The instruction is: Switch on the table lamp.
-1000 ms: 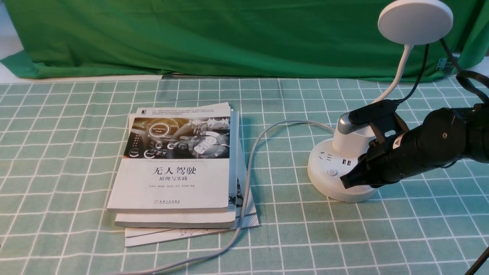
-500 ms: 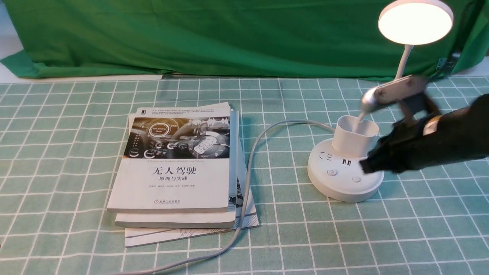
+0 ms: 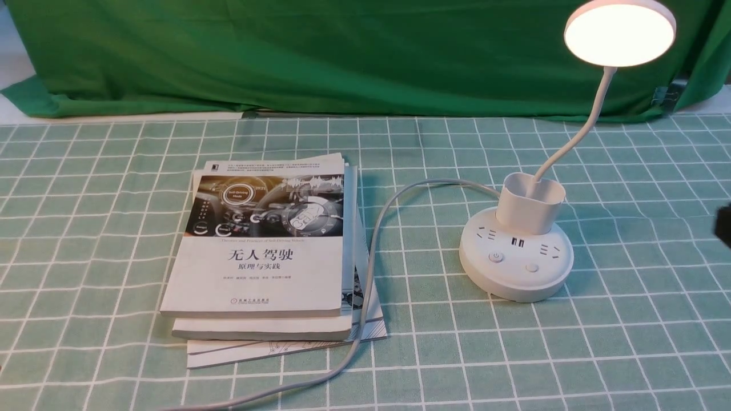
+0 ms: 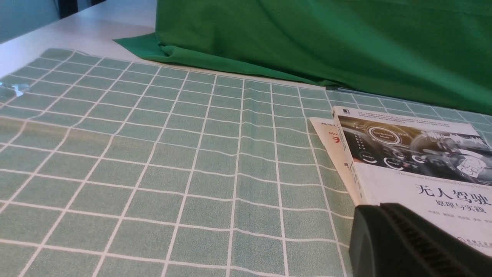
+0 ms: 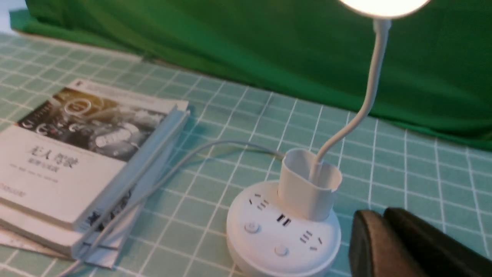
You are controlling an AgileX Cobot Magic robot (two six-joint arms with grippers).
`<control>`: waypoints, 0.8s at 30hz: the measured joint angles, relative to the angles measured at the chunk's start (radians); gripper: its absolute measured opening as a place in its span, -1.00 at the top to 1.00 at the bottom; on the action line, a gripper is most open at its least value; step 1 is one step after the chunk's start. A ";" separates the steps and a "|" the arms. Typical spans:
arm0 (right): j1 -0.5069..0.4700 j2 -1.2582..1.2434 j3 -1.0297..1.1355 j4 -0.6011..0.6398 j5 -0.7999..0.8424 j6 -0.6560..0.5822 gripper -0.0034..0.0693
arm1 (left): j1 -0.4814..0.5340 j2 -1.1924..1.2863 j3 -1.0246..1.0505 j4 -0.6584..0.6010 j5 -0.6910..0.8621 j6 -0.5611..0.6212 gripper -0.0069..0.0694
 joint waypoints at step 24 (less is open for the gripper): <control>-0.258 -0.568 0.491 -0.153 -0.165 0.187 0.47 | 0.000 0.000 0.000 0.000 0.000 0.000 0.76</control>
